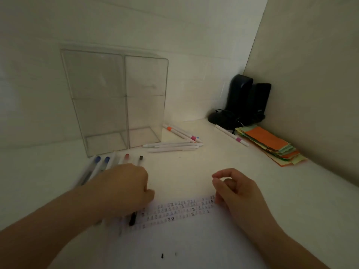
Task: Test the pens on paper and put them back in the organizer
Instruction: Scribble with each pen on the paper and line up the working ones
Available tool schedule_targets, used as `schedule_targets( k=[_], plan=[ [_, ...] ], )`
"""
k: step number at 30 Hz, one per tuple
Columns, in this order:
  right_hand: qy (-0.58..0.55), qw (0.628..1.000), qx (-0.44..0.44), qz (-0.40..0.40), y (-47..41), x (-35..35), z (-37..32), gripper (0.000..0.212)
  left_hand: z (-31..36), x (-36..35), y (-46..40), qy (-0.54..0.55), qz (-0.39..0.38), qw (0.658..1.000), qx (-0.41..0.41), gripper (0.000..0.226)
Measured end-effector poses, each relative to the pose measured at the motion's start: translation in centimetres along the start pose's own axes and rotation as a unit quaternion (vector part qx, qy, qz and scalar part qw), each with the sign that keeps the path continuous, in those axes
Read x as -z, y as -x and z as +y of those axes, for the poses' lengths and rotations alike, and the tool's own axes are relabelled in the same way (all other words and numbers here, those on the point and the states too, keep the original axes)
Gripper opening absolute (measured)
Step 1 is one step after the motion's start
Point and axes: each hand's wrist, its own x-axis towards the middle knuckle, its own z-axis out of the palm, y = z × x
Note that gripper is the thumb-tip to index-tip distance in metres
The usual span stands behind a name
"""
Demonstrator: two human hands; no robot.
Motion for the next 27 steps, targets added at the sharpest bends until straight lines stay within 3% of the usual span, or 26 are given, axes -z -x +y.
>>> schedule_targets(
  k=[2,4,7,11,15,18,22,27],
  plan=[
    [0.008,1.0,0.006,0.001,-0.1,-0.1,0.0,0.009,-0.4,0.6,-0.1,-0.014,0.001,1.0,0.023,0.035],
    [0.013,1.0,0.007,0.002,-0.2,-0.2,0.1,0.009,-0.4,1.1,-0.4,-0.015,0.059,0.998,0.01,0.032],
    [0.009,1.0,0.008,0.005,-0.2,-0.3,0.1,0.011,0.2,1.2,-2.1,0.013,0.168,0.985,-0.044,0.019],
    [-0.002,1.0,0.009,0.006,-0.2,-0.2,0.0,0.011,0.8,0.1,-6.5,0.002,0.222,0.968,-0.12,0.023],
    [-0.016,1.0,0.007,0.003,-0.3,-0.2,0.2,0.011,1.2,-0.6,-9.1,-0.013,0.206,0.973,-0.105,0.033],
    [-0.027,1.0,0.004,0.0,-0.3,-0.2,0.3,0.01,1.6,-0.6,-9.8,-0.031,0.208,0.974,-0.089,0.03],
    [-0.031,1.0,0.002,-0.004,-0.4,-0.3,0.5,0.011,1.6,-0.7,-9.8,-0.001,0.157,0.983,-0.091,0.023],
    [-0.083,0.996,0.018,0.036,0.0,0.0,-0.2,0.009,3.3,0.4,-6.4,0.151,0.138,0.968,-0.143,0.011]
  ],
)
